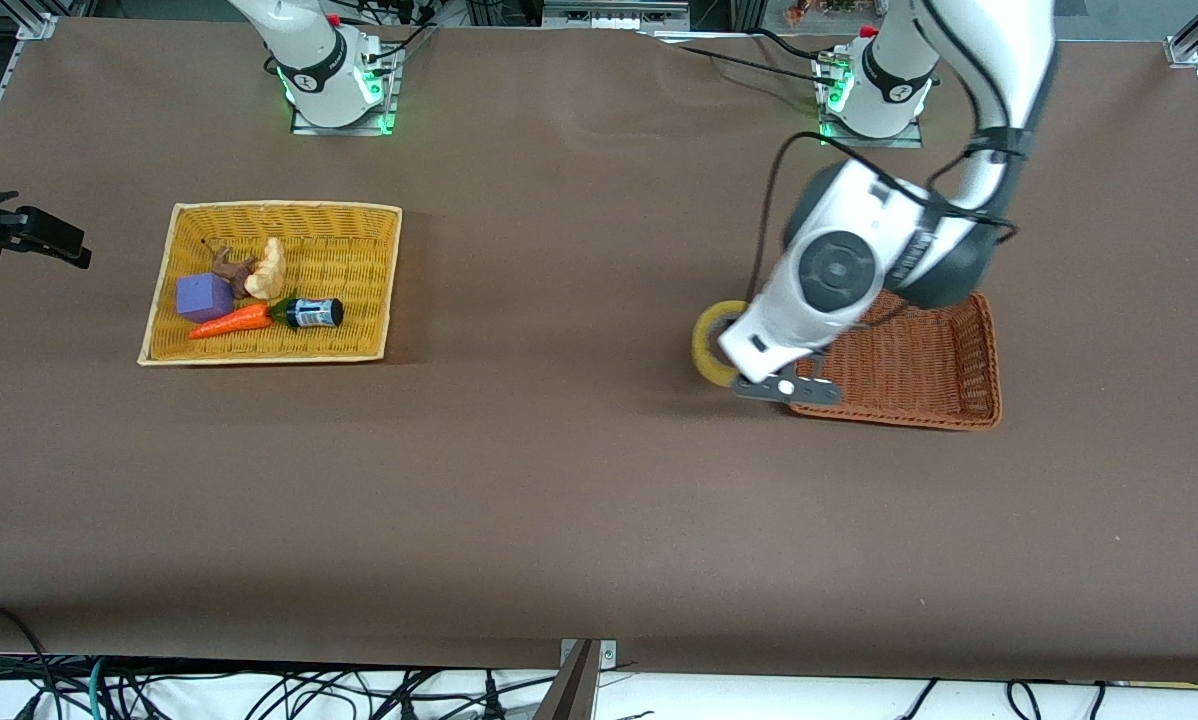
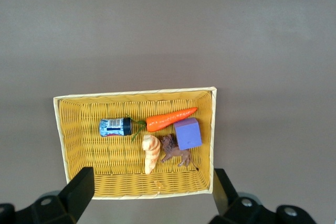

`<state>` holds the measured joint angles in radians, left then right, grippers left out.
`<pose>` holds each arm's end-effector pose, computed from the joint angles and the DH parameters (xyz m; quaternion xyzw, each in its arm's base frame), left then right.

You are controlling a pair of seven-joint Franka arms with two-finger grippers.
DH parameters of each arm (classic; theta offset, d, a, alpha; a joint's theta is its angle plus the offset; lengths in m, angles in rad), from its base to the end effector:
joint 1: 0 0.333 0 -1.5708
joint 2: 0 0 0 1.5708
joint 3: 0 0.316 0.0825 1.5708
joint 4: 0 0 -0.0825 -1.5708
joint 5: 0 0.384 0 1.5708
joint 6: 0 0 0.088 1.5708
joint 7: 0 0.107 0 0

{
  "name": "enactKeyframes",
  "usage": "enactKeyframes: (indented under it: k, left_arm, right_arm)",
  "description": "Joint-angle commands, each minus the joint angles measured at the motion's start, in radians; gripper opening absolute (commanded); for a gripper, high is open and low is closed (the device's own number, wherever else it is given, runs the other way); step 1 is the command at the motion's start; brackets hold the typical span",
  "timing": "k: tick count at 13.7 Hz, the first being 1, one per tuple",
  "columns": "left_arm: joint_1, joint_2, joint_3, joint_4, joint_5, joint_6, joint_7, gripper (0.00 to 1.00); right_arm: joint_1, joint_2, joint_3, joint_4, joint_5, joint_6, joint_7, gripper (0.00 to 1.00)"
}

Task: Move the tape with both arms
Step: 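Lower the tape roll into the brown wicker basket with the left gripper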

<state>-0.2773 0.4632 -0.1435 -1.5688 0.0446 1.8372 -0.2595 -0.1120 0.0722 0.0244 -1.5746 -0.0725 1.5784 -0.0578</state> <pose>0.6096 -0.2560 0.3623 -0.9919 0.0837 0.0933 0.0206 0.5718 -0.0584 0.5828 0.9987 -0.0134 -0.0366 0.0328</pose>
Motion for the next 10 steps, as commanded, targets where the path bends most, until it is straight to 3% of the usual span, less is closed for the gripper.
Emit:
enactKeyframes:
  k: [1, 5, 7, 8, 9, 10]
  left_arm:
    - [0.105, -0.031, -0.016, -0.04, 0.024, -0.064, 0.201, 0.0]
    - [0.262, 0.003, -0.013, -0.123, 0.028, -0.038, 0.472, 0.0]
    - [0.294, 0.017, -0.014, -0.173, 0.099, 0.02, 0.51, 0.0]
    - [0.294, 0.014, -0.014, -0.216, 0.106, 0.051, 0.51, 0.11]
    - [0.294, 0.015, -0.016, -0.253, 0.106, 0.074, 0.496, 0.86]
    - [0.297, 0.015, -0.016, -0.269, 0.106, 0.089, 0.494, 1.0]
  right_arm:
    - [0.005, 0.011, -0.009, 0.027, 0.019, -0.008, -0.02, 1.0]
    - [0.006, 0.011, -0.008, 0.027, 0.019, -0.008, -0.02, 1.0]
    - [0.006, 0.011, -0.008, 0.027, 0.019, -0.008, -0.022, 1.0]
    - [0.006, 0.011, -0.009, 0.027, 0.019, -0.008, -0.022, 1.0]
    - [0.006, 0.011, -0.008, 0.027, 0.019, -0.008, -0.022, 1.0]
    - [0.006, 0.011, -0.009, 0.027, 0.019, -0.008, -0.02, 1.0]
